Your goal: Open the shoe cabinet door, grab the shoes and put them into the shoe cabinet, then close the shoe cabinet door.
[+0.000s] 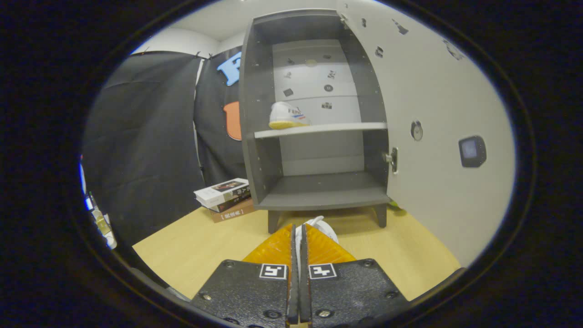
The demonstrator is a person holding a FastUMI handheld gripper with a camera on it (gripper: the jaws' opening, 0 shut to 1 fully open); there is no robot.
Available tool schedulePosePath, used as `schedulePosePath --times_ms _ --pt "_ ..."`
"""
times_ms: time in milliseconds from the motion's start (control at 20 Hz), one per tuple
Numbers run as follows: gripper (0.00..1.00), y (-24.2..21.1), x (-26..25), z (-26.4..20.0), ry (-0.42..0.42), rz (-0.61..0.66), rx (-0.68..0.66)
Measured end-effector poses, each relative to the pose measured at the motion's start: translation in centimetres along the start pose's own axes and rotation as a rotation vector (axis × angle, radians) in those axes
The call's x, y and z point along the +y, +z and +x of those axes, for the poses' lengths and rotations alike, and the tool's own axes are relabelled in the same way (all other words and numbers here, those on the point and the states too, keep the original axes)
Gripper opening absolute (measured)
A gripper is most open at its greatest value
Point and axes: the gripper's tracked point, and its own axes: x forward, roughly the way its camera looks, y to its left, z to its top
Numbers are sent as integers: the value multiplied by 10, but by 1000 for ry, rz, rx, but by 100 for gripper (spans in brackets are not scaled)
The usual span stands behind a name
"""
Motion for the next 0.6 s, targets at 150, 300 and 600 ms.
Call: schedulePosePath --times_ms 150,300,600 --pt "5 51 4 -13 14 -25 -75" --pt "4 132 -4 -34 -31 -87 -221" --pt "3 120 -1 -39 -46 -181 -172"
